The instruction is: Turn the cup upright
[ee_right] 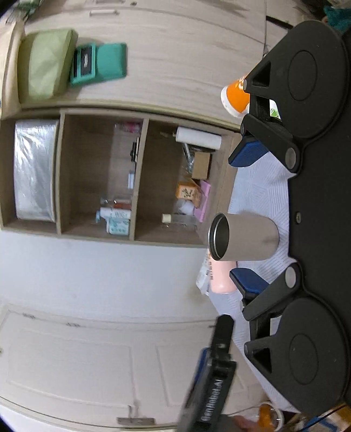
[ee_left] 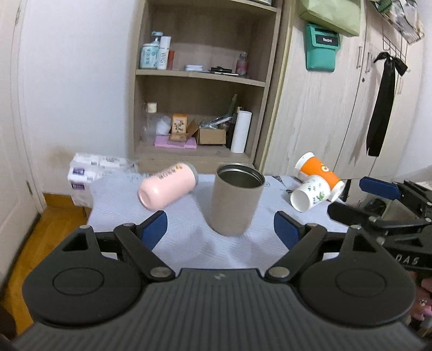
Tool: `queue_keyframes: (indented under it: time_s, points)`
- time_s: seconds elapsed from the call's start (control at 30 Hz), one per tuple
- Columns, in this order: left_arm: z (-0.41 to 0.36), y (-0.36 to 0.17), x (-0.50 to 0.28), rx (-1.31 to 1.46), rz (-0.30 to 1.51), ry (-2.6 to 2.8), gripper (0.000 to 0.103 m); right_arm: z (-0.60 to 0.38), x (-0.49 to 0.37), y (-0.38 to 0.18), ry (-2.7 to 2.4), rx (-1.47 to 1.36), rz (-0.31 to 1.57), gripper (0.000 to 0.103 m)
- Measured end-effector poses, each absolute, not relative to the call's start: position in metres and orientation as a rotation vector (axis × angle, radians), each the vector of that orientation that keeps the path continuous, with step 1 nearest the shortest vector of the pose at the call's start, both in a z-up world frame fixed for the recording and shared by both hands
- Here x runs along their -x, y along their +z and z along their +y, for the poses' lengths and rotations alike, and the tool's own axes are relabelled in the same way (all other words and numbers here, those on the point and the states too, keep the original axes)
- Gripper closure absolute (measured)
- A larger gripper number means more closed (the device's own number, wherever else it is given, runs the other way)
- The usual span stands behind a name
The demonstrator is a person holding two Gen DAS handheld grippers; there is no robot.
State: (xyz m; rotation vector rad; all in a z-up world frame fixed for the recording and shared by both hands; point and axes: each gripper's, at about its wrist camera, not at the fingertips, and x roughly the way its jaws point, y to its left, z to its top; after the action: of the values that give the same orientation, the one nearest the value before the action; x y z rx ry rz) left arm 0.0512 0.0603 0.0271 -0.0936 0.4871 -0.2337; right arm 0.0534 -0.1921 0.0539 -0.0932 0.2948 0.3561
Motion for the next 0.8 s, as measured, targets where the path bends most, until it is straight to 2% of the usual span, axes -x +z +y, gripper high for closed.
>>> queue_keyframes:
  time_s: [0.37, 0.5, 0.8]
  points:
    - [0.055, 0.025, -0.013, 0.091, 0.455, -0.182, 0.017, -0.202, -0.016, 0.052, 0.278, 0.041, 0.298, 0.016]
    - [0.053, 0.028, -0.005, 0.073, 0.443, -0.166, 0.017, -0.208, -0.01, 0.053, 0.252, 0.036, 0.309, 0.012]
    - [0.046, 0.025, 0.0, 0.037, 0.441, -0.127, 0.01, -0.208, -0.006, 0.054, 0.194, 0.061, 0.321, 0.008]
